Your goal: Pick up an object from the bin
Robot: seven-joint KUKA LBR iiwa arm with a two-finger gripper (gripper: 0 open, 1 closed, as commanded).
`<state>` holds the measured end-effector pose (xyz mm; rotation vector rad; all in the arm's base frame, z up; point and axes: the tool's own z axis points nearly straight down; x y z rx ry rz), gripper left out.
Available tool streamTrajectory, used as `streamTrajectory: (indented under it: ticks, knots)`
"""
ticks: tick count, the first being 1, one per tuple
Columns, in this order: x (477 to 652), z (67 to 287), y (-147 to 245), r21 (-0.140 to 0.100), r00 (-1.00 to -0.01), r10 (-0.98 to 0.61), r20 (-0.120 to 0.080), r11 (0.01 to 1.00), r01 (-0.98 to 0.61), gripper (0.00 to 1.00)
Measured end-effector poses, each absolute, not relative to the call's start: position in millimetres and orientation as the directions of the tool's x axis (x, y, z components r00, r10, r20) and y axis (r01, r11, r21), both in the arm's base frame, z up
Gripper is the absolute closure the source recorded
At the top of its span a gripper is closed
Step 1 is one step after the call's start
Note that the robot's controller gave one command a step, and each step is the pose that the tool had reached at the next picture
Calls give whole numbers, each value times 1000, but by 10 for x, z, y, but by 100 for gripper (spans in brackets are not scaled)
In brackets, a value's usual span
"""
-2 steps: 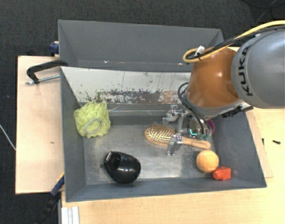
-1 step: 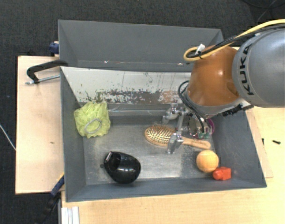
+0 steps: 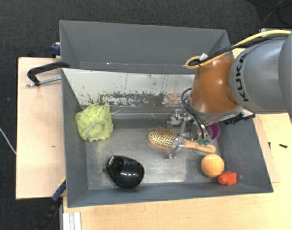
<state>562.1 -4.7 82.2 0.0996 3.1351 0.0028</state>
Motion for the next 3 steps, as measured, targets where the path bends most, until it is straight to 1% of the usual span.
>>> streamTrajectory:
  ticks: [1, 2, 3]
  knots:
    - [5670, 626, -74, 2, -995, 97, -9, 995, 97, 0]
    - [5596, 736, -148, 3, -992, 129, -7, 992, 129, 0]
    - [5681, 686, -99, -1, -995, 101, -3, 995, 101, 0]
